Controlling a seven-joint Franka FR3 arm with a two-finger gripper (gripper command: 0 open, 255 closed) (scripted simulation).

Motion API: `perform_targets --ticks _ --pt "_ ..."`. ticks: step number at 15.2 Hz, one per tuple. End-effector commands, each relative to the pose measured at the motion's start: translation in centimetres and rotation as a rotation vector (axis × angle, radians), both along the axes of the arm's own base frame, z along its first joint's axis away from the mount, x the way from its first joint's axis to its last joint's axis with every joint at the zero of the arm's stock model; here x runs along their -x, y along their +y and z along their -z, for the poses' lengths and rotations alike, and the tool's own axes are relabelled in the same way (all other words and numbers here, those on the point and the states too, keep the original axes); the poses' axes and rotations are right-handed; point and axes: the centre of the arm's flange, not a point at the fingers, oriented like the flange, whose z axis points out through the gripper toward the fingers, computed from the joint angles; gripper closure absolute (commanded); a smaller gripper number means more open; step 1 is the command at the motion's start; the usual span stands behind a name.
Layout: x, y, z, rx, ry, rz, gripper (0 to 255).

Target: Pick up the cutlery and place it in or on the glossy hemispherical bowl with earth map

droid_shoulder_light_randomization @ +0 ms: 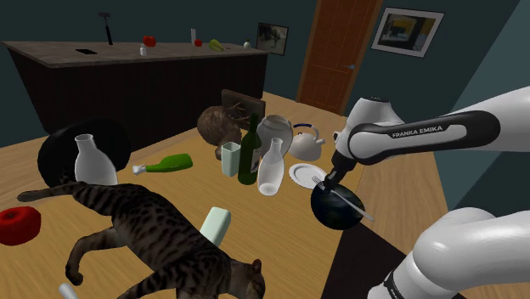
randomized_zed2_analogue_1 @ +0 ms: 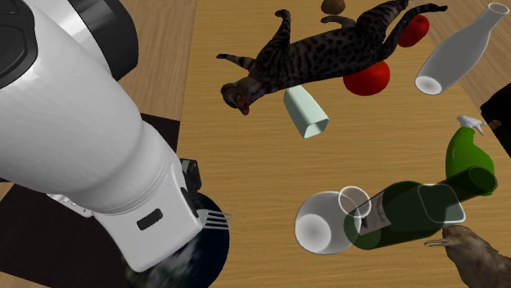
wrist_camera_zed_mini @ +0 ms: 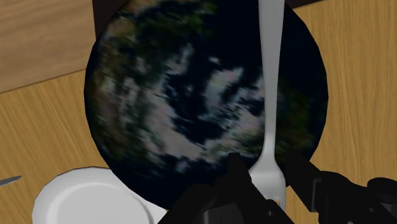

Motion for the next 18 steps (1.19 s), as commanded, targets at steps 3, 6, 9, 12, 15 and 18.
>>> perform_targets --ticks 3,6,9,12,15,18 --pt "0.0 0.0 0.0 0.0 0.0 0.0 0" --pt "0.0 0.0 0.0 0.0 0.0 0.0 0" --pt "0.2 0.0 -2.6 0.0 0.0 0.0 0" --pt "0.4 -0.1 -5.0 0.0 0.0 0.0 0" --pt "0.4 -0.1 -5.0 0.0 0.0 0.0 0" --pt "0.4 -0.1 -5.0 0.0 0.0 0.0 0"
